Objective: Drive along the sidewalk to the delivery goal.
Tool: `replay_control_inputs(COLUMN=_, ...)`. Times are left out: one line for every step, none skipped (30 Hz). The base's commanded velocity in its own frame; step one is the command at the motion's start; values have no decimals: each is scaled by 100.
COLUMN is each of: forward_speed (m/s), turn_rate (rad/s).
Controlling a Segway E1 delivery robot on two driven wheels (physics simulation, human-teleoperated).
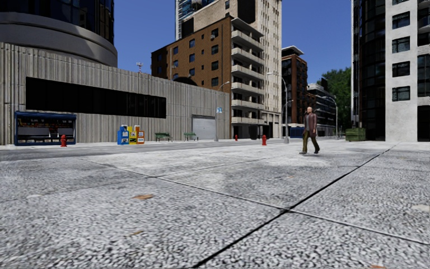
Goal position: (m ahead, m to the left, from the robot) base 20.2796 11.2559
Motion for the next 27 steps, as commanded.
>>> replay_control_inputs(forward_speed=200, turn_rate=120)
replay_control_inputs(forward_speed=200, turn_rate=120)
replay_control_inputs(forward_speed=200, turn_rate=120)
replay_control_inputs(forward_speed=200, turn_rate=120)
replay_control_inputs(forward_speed=200, turn_rate=120)
replay_control_inputs(forward_speed=200, turn_rate=120)
replay_control_inputs(forward_speed=200, turn_rate=120)
replay_control_inputs(forward_speed=200, turn_rate=120)
replay_control_inputs(forward_speed=200, turn_rate=120)
replay_control_inputs(forward_speed=200, turn_rate=120)
replay_control_inputs(forward_speed=200, turn_rate=120)
replay_control_inputs(forward_speed=200, turn_rate=120)
replay_control_inputs(forward_speed=200, turn_rate=120)
replay_control_inputs(forward_speed=200, turn_rate=120)
replay_control_inputs(forward_speed=200, turn_rate=120)
replay_control_inputs(forward_speed=200, turn_rate=120)
replay_control_inputs(forward_speed=200, turn_rate=0)
replay_control_inputs(forward_speed=200, turn_rate=0)
replay_control_inputs(forward_speed=200, turn_rate=0)
replay_control_inputs(forward_speed=200, turn_rate=0)
replay_control_inputs(forward_speed=200, turn_rate=0)
replay_control_inputs(forward_speed=200, turn_rate=0)
replay_control_inputs(forward_speed=200, turn_rate=0)
replay_control_inputs(forward_speed=200, turn_rate=0)
replay_control_inputs(forward_speed=200, turn_rate=0)
replay_control_inputs(forward_speed=200, turn_rate=0)
replay_control_inputs(forward_speed=200, turn_rate=0)
